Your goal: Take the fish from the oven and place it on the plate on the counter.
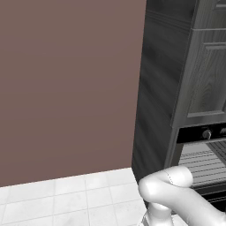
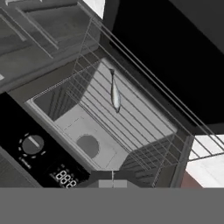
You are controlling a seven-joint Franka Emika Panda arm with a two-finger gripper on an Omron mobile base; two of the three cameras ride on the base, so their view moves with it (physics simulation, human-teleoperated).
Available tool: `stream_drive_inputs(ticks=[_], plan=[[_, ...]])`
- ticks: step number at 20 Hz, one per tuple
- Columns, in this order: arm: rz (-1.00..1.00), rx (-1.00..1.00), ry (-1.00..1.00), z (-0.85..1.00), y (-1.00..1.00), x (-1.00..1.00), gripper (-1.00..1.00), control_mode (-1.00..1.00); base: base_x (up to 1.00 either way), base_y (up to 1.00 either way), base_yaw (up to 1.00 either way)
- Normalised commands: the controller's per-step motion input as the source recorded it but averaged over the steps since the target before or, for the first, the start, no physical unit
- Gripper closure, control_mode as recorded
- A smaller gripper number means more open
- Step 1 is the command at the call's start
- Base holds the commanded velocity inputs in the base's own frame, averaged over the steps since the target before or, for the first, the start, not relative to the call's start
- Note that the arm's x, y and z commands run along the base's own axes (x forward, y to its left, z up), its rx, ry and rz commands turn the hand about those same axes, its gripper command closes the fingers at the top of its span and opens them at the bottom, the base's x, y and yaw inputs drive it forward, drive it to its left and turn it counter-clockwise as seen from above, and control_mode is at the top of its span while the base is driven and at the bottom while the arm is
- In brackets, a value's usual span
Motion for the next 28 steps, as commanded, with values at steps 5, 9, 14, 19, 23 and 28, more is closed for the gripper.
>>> stream_drive_inputs(ticks=[5, 9, 14, 19, 23, 28], plan=[[0.15, -0.21, 0.03, -0.39, 0.45, 0.69, 1.0, -1.0, 0.0, 0.0, 0.0], [0.22, -0.22, 0.02, -0.22, 0.49, 0.68, 1.0, -1.0, 0.0, 0.0, 0.0], [0.24, -0.22, 0.02, -0.16, 0.23, 0.59, 1.0, -1.0, 0.0, 0.0, 0.0], [0.25, -0.21, 0.0, 0.0, 0.29, 0.34, -1.0, -1.0, 0.0, 0.0, 0.0], [0.16, -0.17, 0.02, 0.0, 0.34, 0.13, -1.0, -1.0, 0.0, 0.0, 0.0], [0.11, -0.08, 0.14, -0.01, -0.02, 0.0, -1.0, -1.0, 0.0, 0.0, 0.0]])
